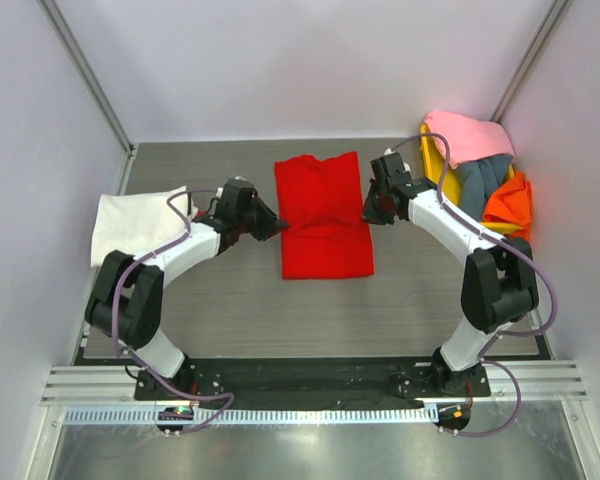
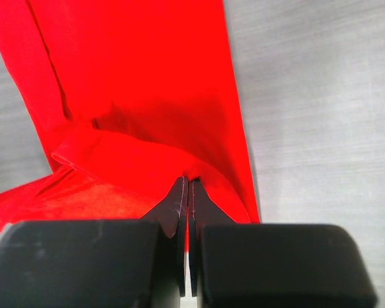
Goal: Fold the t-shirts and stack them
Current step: Fold the tshirt
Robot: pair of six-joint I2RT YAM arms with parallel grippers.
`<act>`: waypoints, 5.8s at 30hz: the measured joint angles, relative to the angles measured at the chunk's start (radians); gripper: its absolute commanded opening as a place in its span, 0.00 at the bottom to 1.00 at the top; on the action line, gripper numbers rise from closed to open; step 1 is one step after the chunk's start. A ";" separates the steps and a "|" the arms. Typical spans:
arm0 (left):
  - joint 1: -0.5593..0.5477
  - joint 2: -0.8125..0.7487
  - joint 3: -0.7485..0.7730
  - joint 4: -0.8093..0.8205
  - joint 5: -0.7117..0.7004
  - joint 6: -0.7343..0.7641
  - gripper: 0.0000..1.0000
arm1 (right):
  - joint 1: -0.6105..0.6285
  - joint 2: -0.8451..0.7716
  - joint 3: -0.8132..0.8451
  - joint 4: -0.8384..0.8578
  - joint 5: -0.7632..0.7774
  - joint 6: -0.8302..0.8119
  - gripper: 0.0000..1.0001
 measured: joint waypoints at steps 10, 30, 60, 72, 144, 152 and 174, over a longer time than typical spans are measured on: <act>0.040 0.135 0.051 0.014 0.000 0.003 0.00 | -0.054 0.138 0.133 0.008 -0.045 -0.019 0.01; 0.086 0.278 0.151 0.029 0.016 0.006 0.01 | -0.077 0.290 0.240 0.014 -0.104 -0.026 0.12; -0.100 -0.083 -0.258 0.003 -0.008 0.125 0.51 | -0.077 -0.290 -0.513 0.197 -0.256 -0.012 0.44; -0.097 -0.068 -0.259 0.011 -0.048 0.151 0.40 | -0.077 -0.196 -0.543 0.288 -0.251 -0.032 0.39; -0.205 -0.499 -0.257 -0.256 0.028 0.126 0.00 | -0.077 -0.742 -0.514 -0.093 -0.314 -0.048 0.01; -0.134 -0.370 -0.087 -0.283 0.049 0.159 0.00 | -0.077 -0.519 -0.333 -0.097 -0.233 -0.078 0.01; 0.066 0.153 0.365 -0.294 0.095 0.253 0.00 | -0.158 0.080 0.107 0.006 -0.212 -0.092 0.01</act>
